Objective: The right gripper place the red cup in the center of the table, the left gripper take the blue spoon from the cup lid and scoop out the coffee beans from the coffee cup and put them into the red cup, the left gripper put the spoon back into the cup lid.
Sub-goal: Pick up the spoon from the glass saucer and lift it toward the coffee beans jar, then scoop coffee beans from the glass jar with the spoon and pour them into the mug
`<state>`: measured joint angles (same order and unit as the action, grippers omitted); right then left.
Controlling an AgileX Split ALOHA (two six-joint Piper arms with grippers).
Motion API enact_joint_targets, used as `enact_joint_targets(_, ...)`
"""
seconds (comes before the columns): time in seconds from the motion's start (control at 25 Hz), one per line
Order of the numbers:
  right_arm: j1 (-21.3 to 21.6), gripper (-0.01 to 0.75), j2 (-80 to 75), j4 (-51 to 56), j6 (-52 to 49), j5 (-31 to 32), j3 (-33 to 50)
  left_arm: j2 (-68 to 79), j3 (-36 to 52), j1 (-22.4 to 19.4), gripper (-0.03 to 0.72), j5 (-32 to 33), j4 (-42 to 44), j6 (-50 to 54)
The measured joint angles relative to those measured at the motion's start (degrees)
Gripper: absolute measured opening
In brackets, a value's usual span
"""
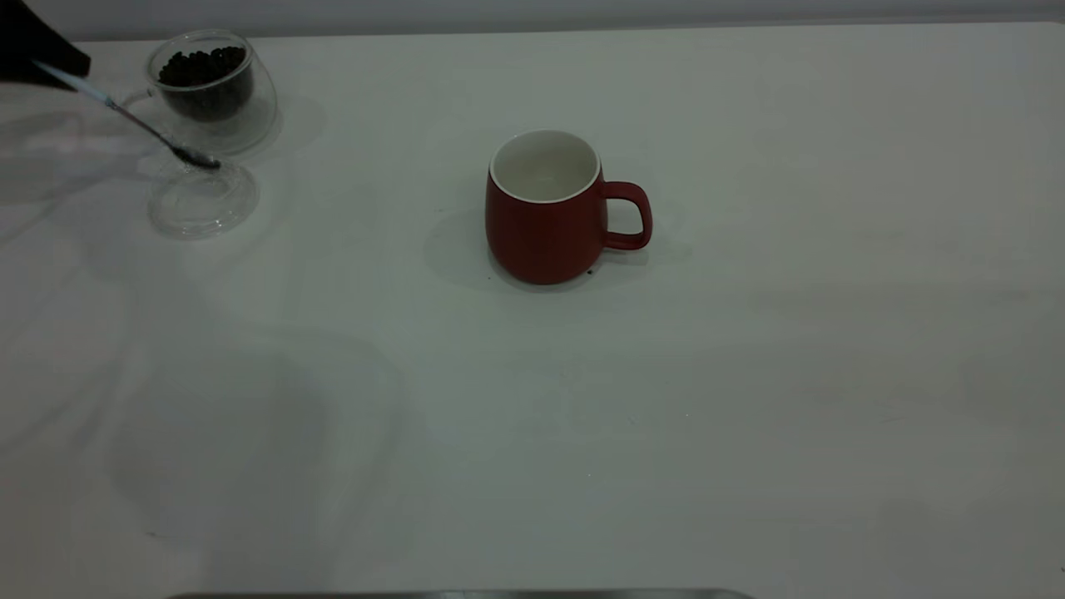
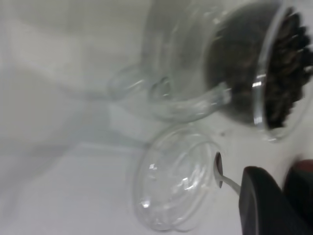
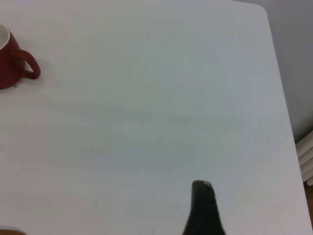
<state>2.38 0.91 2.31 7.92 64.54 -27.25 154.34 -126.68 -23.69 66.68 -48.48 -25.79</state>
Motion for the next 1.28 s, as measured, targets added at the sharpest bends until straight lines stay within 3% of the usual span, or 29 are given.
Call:
enact_joint_targets(0.4, 0.0, 0.590, 0.0, 0.0, 0.0, 0.0, 0.0, -10.3, 11.1, 2.6, 0.118, 0.0, -1.4, -3.9)
enact_joint_targets(0.72, 0.0, 0.590, 0.0, 0.0, 0.0, 0.0, 0.0, -13.9, 11.8, 2.2, 0.118, 0.0, -15.1, -18.4)
enact_joint_targets(1.04, 0.0, 0.590, 0.0, 0.0, 0.0, 0.0, 0.0, -13.7, 11.9, 1.7, 0.118, -0.4, -15.3, -22.0)
enact_joint_targets(1.28, 0.0, 0.590, 0.0, 0.0, 0.0, 0.0, 0.0, -13.6, 11.9, 0.8, 0.118, -5.9, -13.9, -22.2)
